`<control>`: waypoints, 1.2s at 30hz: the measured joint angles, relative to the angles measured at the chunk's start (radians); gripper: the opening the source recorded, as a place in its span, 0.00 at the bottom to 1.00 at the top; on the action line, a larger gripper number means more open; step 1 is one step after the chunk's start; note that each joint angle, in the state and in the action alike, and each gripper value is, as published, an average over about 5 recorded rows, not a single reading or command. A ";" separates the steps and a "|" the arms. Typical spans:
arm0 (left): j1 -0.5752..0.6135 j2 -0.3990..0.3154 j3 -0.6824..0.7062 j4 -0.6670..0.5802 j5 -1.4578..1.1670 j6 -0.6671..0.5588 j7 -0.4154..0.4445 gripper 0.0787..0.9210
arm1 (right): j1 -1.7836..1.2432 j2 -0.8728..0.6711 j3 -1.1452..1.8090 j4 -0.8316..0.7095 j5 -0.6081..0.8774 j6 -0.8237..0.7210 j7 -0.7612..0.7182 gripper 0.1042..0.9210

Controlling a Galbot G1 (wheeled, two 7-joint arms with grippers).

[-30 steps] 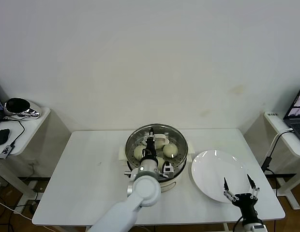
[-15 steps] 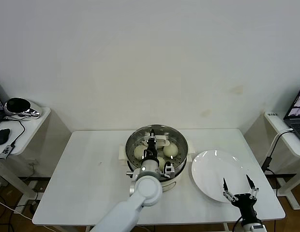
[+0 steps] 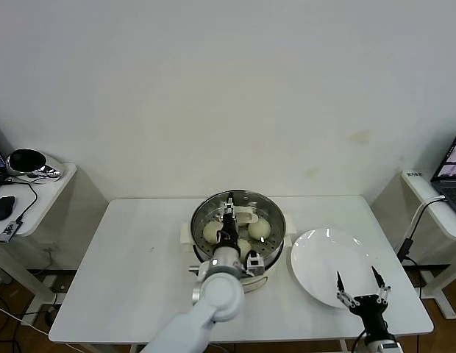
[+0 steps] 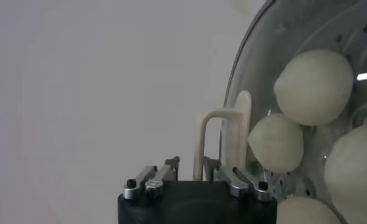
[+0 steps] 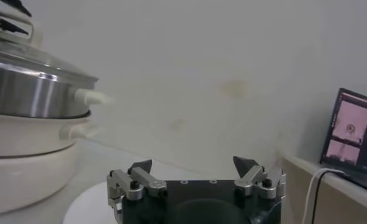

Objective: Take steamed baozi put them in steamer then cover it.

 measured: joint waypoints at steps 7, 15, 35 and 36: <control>0.098 0.052 -0.030 -0.113 -0.084 -0.059 -0.073 0.75 | -0.003 -0.006 -0.003 -0.002 0.000 0.003 -0.001 0.88; 0.270 0.116 -0.146 -0.272 -0.307 -0.235 -0.175 0.88 | -0.002 -0.014 -0.012 -0.010 0.006 0.005 -0.003 0.88; 0.867 0.124 -0.635 -0.416 -1.248 -0.716 -0.416 0.88 | -0.085 -0.114 -0.099 0.014 0.095 -0.044 -0.008 0.88; 0.886 0.121 -0.649 -0.412 -1.279 -0.730 -0.417 0.88 | -0.090 -0.118 -0.106 0.017 0.102 -0.048 -0.008 0.88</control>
